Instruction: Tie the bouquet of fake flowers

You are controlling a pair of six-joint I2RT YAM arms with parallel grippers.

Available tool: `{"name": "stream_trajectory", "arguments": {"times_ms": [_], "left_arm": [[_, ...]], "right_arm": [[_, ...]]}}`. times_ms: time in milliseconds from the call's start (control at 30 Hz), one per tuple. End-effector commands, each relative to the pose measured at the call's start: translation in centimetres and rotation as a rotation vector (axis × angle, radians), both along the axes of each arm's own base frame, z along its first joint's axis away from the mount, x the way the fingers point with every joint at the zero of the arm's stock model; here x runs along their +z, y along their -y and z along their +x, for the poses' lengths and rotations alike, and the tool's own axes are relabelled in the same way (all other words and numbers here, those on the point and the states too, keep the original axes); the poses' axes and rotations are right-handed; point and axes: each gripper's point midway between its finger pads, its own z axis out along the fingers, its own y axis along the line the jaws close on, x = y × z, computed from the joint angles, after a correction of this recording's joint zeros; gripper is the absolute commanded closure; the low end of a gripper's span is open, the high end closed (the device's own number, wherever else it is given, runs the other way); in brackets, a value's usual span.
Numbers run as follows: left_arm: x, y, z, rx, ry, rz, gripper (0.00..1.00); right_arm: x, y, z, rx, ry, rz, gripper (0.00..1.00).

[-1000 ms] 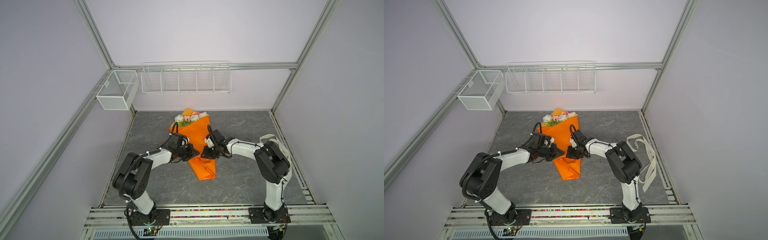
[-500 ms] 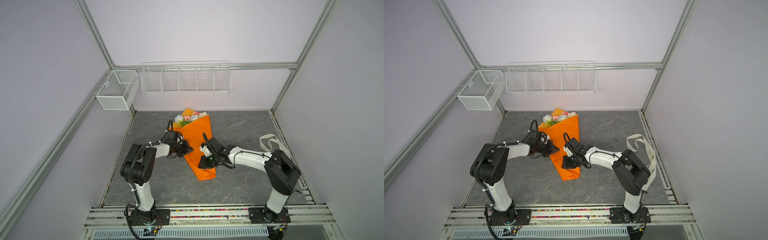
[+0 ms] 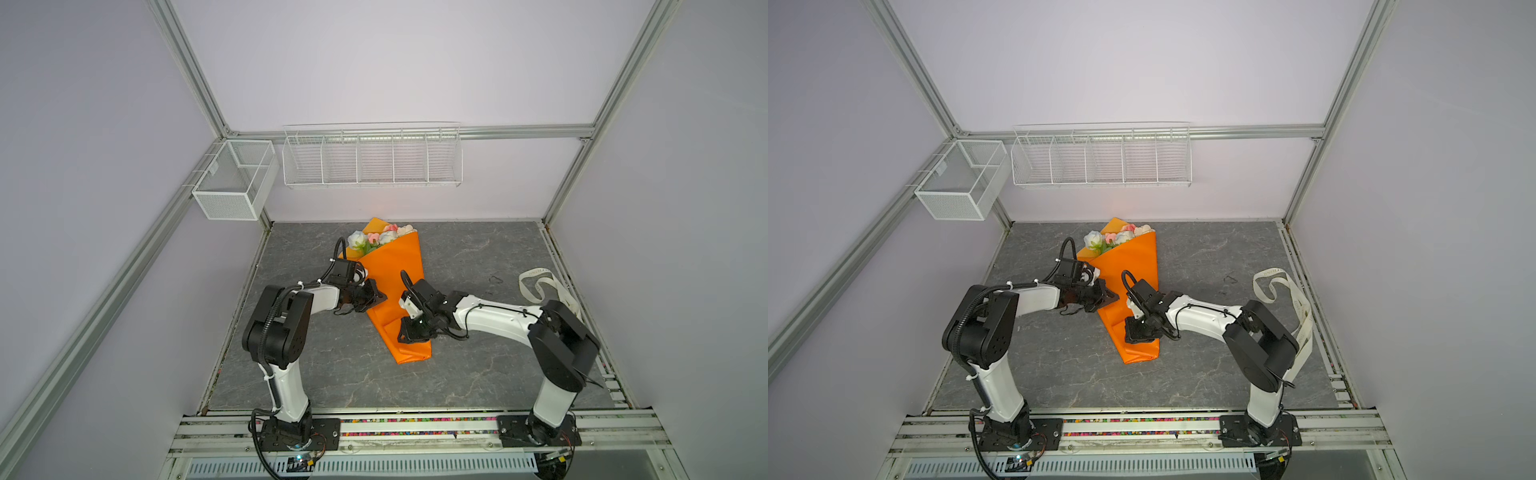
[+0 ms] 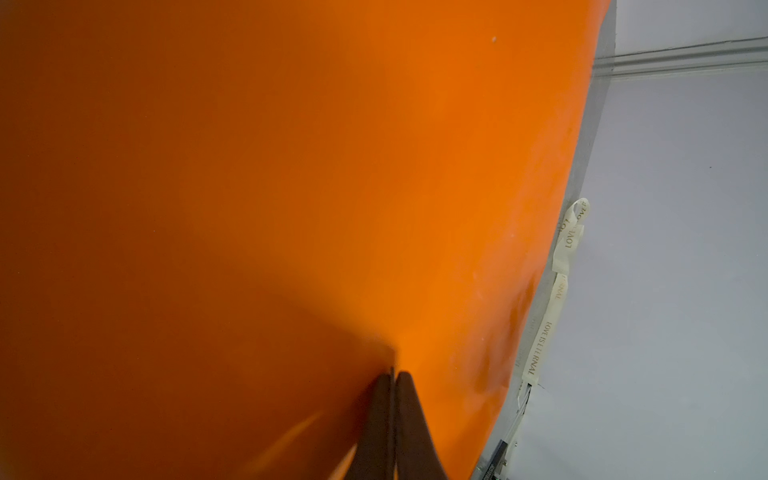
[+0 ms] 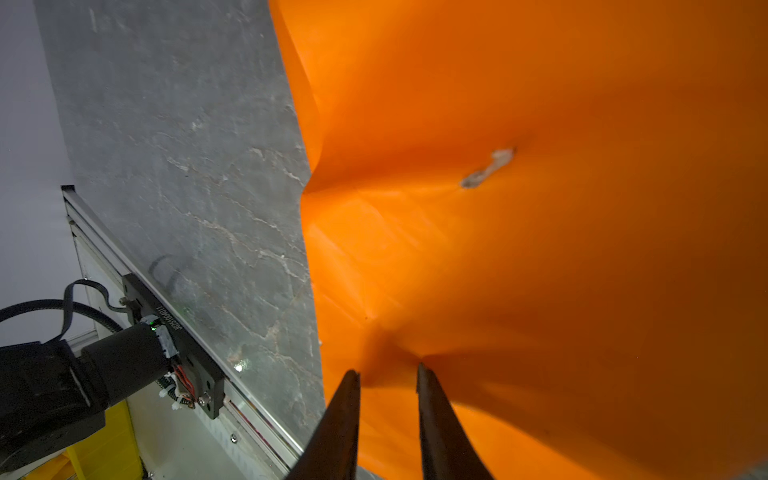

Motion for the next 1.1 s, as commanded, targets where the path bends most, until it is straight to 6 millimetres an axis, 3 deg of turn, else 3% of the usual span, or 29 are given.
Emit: {"name": "stream_trajectory", "arguments": {"times_ms": [0, 233, 400, 500, 567, 700, 800, 900, 1067], "left_arm": [[-0.7, -0.1, 0.2, -0.015, -0.003, 0.013, 0.96], [-0.9, -0.2, 0.3, -0.017, 0.0, 0.025, 0.96], [-0.8, -0.1, 0.7, -0.022, 0.009, 0.03, 0.96], [-1.2, -0.4, 1.0, -0.02, 0.016, 0.057, 0.96], [-1.3, -0.4, 1.0, -0.027, 0.017, 0.067, 0.97], [-1.3, -0.5, 1.1, -0.037, 0.027, 0.076, 0.97], [-0.9, -0.4, 1.1, -0.039, 0.042, 0.069, 0.97], [-0.5, -0.3, 1.2, -0.04, 0.05, 0.061, 0.97], [-0.4, -0.2, 1.2, -0.041, 0.051, 0.056, 0.97]], "right_arm": [[0.6, 2.4, -0.9, -0.007, 0.007, -0.039, 0.73], [-1.7, 1.0, -3.1, 0.045, -0.098, 0.029, 0.79], [-5.1, 2.0, -3.7, 0.012, -0.148, -0.067, 0.84], [-4.5, 2.4, -4.1, 0.009, -0.137, -0.054, 0.84], [-3.0, 2.4, -3.8, 0.017, -0.118, -0.034, 0.84], [1.2, 2.3, -0.8, -0.036, -0.05, 0.09, 0.83], [2.8, 2.1, 2.3, -0.092, -0.021, 0.166, 0.83], [2.6, 0.6, 4.3, -0.082, -0.034, 0.152, 0.86], [0.3, -1.4, 7.3, -0.105, -0.035, 0.096, 0.87]]}}
